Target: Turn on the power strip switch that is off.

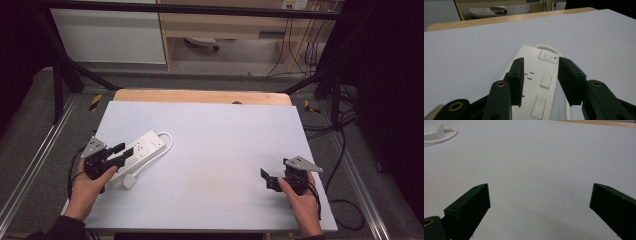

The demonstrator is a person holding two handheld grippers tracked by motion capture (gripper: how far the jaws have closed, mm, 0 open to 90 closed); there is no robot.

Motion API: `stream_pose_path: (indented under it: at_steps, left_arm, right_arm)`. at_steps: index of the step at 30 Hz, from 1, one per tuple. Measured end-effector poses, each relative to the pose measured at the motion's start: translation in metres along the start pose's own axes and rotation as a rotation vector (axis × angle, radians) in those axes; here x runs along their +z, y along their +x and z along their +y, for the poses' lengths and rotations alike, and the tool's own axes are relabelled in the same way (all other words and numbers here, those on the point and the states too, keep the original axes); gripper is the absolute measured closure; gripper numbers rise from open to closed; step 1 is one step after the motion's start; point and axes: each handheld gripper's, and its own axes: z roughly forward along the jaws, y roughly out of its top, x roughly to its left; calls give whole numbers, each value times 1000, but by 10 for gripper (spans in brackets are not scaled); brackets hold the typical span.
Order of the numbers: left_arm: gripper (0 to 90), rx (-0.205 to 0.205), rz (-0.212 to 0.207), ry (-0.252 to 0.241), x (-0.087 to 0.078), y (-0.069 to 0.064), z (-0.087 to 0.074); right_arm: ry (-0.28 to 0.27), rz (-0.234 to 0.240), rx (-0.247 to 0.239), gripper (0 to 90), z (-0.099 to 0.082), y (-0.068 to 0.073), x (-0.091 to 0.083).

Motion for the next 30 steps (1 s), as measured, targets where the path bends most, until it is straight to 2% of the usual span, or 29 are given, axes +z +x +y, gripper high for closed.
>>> stream_pose_path:
  at_steps: [16,23,30]
  left_arm:
    - [680,14,-26,57,8,-2,-3]
    - [731,33,-38,75,9,-5,-4]
    - [792,48,-26,76,8,-4,-5]
  right_arm:
    - [3,1,-3,36,0,0,0]
    - [3,2,-1,41,0,0,0]
    - [2,2,-2,40,0,0,0]
